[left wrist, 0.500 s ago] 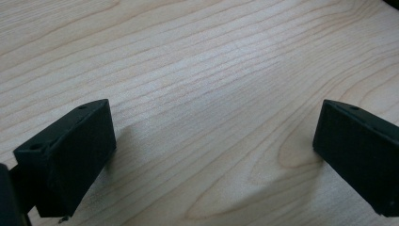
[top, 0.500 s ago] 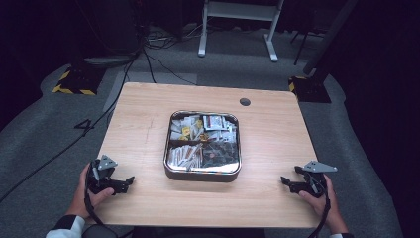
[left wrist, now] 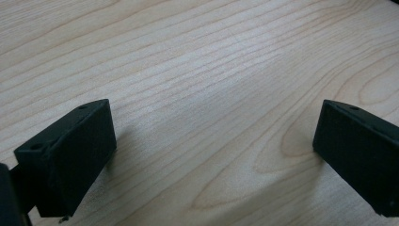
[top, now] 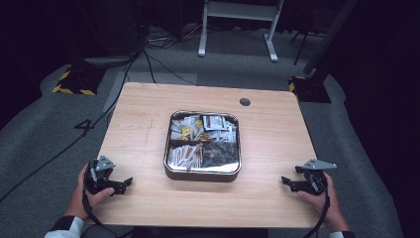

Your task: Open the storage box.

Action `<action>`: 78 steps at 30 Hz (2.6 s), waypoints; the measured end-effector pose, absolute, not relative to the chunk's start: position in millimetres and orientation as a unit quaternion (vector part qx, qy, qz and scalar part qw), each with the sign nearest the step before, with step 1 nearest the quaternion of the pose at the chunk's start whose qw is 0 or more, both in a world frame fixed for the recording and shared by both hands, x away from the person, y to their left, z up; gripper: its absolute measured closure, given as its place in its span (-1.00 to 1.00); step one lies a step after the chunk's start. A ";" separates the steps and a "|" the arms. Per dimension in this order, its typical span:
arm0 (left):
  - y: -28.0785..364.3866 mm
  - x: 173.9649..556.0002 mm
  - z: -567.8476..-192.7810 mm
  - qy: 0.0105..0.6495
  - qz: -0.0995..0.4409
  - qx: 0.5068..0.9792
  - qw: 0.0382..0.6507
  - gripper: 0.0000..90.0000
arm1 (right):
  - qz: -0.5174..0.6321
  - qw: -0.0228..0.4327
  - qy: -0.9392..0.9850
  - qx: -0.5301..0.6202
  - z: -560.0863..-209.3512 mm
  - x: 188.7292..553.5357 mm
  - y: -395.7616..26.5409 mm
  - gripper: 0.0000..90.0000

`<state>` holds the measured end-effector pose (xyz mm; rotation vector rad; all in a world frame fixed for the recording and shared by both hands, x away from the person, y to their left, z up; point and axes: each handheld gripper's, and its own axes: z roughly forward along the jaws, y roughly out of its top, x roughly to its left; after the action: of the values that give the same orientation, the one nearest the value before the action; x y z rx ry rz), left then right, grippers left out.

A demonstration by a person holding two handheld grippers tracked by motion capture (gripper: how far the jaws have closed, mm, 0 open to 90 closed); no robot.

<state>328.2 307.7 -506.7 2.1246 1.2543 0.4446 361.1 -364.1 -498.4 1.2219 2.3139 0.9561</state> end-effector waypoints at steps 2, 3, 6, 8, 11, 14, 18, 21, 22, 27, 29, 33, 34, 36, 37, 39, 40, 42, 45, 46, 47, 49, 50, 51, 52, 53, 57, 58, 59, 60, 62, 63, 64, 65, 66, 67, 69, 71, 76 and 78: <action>307.7 328.1 -506.7 0.476 0.168 0.805 0.312 -1.00 | 0.341 0.180 0.815 0.433 -497.7 362.2 -365.6 -0.51; 307.7 328.1 -506.7 0.476 0.168 0.805 0.312 -1.00 | 0.345 0.181 0.812 0.434 -497.2 362.8 -366.7 -0.51; 307.6 328.0 -506.7 0.476 0.168 0.805 0.312 -1.00 | 0.350 0.182 0.810 0.434 -494.2 363.4 -367.7 -0.50; 307.7 328.0 -506.7 0.476 0.169 0.805 0.312 -1.00 | 0.352 0.186 0.810 0.431 -491.0 363.3 -367.7 -0.50; 307.7 327.5 -506.8 0.476 0.169 0.805 0.312 -0.99 | 0.353 0.191 0.810 0.427 -487.1 364.8 -366.6 -0.49; 307.8 327.4 -506.8 0.475 0.169 0.805 0.312 -0.99 | 0.356 0.189 0.812 0.423 -484.5 366.1 -364.4 -0.49; 307.8 327.4 -506.8 0.475 0.169 0.805 0.312 -0.99 | 0.357 0.191 0.814 0.416 -481.0 367.7 -360.3 -0.49; 307.8 327.4 -506.8 0.475 0.169 0.805 0.312 -0.99 | 0.360 0.191 0.816 0.410 -477.3 369.9 -356.1 -0.48; 307.8 327.4 -506.8 0.475 0.169 0.805 0.312 -0.99 | 0.361 0.192 0.816 0.408 -475.7 370.9 -354.9 -0.48; 307.8 327.4 -506.8 0.475 0.169 0.805 0.312 -0.99 | 0.368 0.194 0.819 0.396 -467.6 375.5 -348.0 -0.44; 307.8 327.4 -506.8 0.475 0.169 0.805 0.312 -0.99 | 0.370 0.193 0.820 0.392 -463.6 376.8 -345.8 -0.42; 307.8 327.4 -506.8 0.475 0.169 0.805 0.313 -0.99 | 0.373 0.199 0.818 0.389 -457.1 379.9 -342.6 -0.41; 307.8 327.4 -506.8 0.475 0.169 0.805 0.312 -0.99 | 0.374 0.199 0.818 0.389 -456.0 380.9 -341.7 -0.41; 307.8 327.3 -506.8 0.475 0.169 0.805 0.312 -0.99 | 0.378 0.197 0.818 0.387 -453.8 382.4 -339.6 -0.41; 307.8 327.4 -506.8 0.475 0.169 0.805 0.312 -0.99 | 0.381 0.196 0.818 0.384 -451.1 384.0 -337.0 -0.41; 307.8 327.4 -506.8 0.475 0.169 0.805 0.312 -0.99 | 0.383 0.196 0.818 0.382 -449.8 385.0 -335.5 -0.41; 307.8 327.4 -506.8 0.475 0.169 0.805 0.312 -0.99 | 0.383 0.195 0.819 0.380 -448.0 386.0 -334.1 -0.41; 307.8 327.4 -506.8 0.475 0.169 0.805 0.312 -0.99 | 0.385 0.198 0.820 0.375 -444.5 388.3 -330.2 -0.41; 307.8 327.4 -506.8 0.475 0.169 0.805 0.312 -0.99 | 0.390 0.198 0.821 0.368 -438.9 392.7 -322.8 -0.40; 307.8 327.4 -506.8 0.475 0.169 0.805 0.312 -0.99 | 0.390 0.198 0.821 0.368 -438.9 392.7 -322.8 -0.40; 307.8 327.4 -506.8 0.475 0.169 0.805 0.312 -0.99 | 0.391 0.197 0.821 0.365 -437.4 393.9 -320.7 -0.40; 307.8 327.3 -506.8 0.475 0.169 0.805 0.312 -0.99 | 0.391 0.198 0.824 0.358 -434.3 397.2 -313.7 -0.39; 307.8 327.3 -506.8 0.475 0.169 0.805 0.312 -0.99 | 0.391 0.198 0.824 0.358 -434.3 397.2 -313.7 -0.39; 307.8 327.4 -506.8 0.475 0.169 0.805 0.312 -0.99 | 0.391 0.197 0.826 0.355 -432.1 398.9 -309.2 -0.39; 307.8 327.4 -506.8 0.475 0.169 0.805 0.312 -0.99 | 0.391 0.197 0.826 0.355 -432.1 398.9 -309.2 -0.39; 307.8 327.4 -506.8 0.475 0.169 0.805 0.312 -0.99 | 0.390 0.197 0.827 0.353 -431.0 400.0 -307.3 -0.39; 307.8 327.4 -506.8 0.475 0.169 0.805 0.312 -0.99 | 0.390 0.200 0.830 0.346 -426.3 404.8 -298.5 -0.38; 307.8 327.4 -506.8 0.475 0.169 0.805 0.312 -0.99 | 0.391 0.198 0.831 0.344 -425.6 405.7 -296.9 -0.37; 307.8 327.4 -506.8 0.475 0.169 0.805 0.312 -0.99 | 0.391 0.198 0.831 0.343 -425.0 406.5 -295.2 -0.37; 307.8 327.4 -506.8 0.475 0.169 0.805 0.312 -0.99 | 0.391 0.198 0.831 0.343 -425.0 406.5 -295.2 -0.37; 307.8 327.4 -506.8 0.475 0.169 0.805 0.312 -0.99 | 0.390 0.198 0.832 0.340 -423.6 408.3 -292.0 -0.37; 307.8 327.4 -506.8 0.475 0.169 0.805 0.312 -0.99 | 0.391 0.198 0.832 0.340 -422.8 409.2 -290.5 -0.38; 307.8 327.4 -506.8 0.475 0.169 0.805 0.312 -0.99 | 0.392 0.197 0.832 0.338 -421.3 411.1 -287.4 -0.37; 307.8 327.4 -506.8 0.475 0.169 0.805 0.312 -0.99 | 0.392 0.197 0.832 0.338 -421.3 411.1 -287.4 -0.37; 307.8 327.4 -506.8 0.475 0.169 0.805 0.312 -0.99 | 0.391 0.197 0.833 0.337 -420.5 412.0 -285.8 -0.37; 307.8 327.4 -506.8 0.475 0.169 0.805 0.313 -0.99 | 0.390 0.198 0.833 0.338 -419.7 412.9 -284.0 -0.37; 307.8 327.4 -506.8 0.475 0.169 0.805 0.312 -0.99 | 0.387 0.201 0.835 0.334 -419.0 414.1 -280.4 -0.37; 307.8 327.4 -506.8 0.475 0.169 0.805 0.312 -0.99 | 0.386 0.199 0.837 0.333 -418.9 416.0 -276.7 -0.37; 307.8 327.4 -506.8 0.475 0.169 0.805 0.312 -0.99 | 0.384 0.196 0.841 0.326 -417.3 420.7 -269.5 -0.37; 307.8 327.4 -506.8 0.475 0.169 0.805 0.312 -0.99 | 0.387 0.194 0.841 0.325 -416.0 422.5 -266.2 -0.37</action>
<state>327.4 307.8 -506.8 2.1235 1.2537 0.4464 422.5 -266.2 -416.0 0.9112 2.3586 1.0863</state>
